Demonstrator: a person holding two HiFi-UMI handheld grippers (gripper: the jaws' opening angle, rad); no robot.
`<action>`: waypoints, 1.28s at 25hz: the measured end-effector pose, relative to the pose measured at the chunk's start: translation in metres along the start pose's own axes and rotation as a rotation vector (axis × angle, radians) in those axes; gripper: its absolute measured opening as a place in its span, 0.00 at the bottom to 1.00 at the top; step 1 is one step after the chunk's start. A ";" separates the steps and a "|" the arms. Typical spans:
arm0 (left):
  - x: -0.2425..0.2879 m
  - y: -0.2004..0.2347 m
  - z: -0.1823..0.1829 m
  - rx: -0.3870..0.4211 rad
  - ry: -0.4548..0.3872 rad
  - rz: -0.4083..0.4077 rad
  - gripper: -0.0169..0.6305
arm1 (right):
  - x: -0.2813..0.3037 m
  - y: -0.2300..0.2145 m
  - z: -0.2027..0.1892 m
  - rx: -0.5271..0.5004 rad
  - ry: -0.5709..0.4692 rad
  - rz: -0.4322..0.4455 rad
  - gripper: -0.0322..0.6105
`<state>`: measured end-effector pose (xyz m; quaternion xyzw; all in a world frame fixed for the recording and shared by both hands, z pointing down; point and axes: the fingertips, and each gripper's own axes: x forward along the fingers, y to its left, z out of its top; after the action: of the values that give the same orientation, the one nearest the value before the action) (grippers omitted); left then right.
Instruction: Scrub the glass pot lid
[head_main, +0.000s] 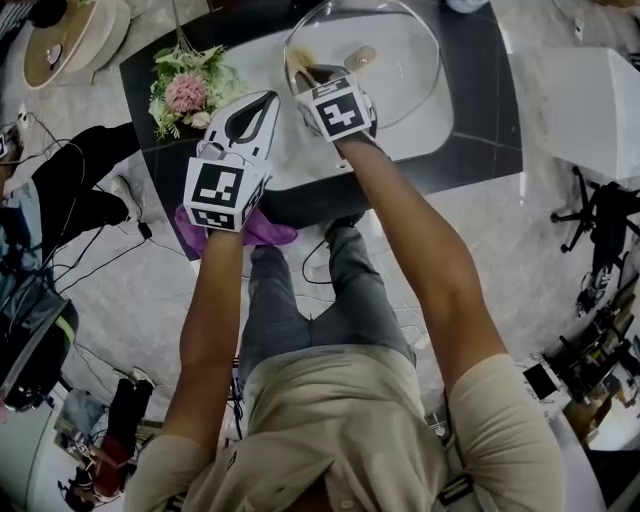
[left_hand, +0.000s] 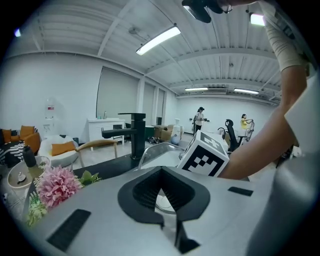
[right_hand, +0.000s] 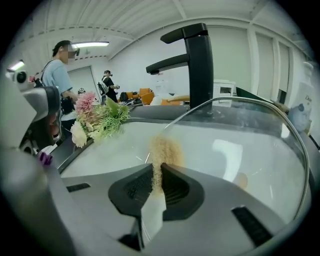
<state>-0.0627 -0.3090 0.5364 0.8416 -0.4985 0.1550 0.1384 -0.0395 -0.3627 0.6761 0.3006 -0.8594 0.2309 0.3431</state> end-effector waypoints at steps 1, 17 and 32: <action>0.001 -0.002 0.000 0.002 0.001 -0.003 0.05 | -0.002 -0.004 -0.003 0.007 0.001 -0.006 0.11; 0.015 -0.029 0.010 0.025 -0.004 -0.040 0.05 | -0.114 -0.202 -0.057 0.342 -0.049 -0.358 0.11; 0.008 -0.029 0.010 0.015 -0.014 -0.032 0.05 | -0.106 -0.185 -0.079 0.335 0.059 -0.307 0.11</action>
<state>-0.0327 -0.3059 0.5278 0.8516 -0.4848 0.1505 0.1309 0.1830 -0.4087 0.6864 0.4735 -0.7429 0.3241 0.3446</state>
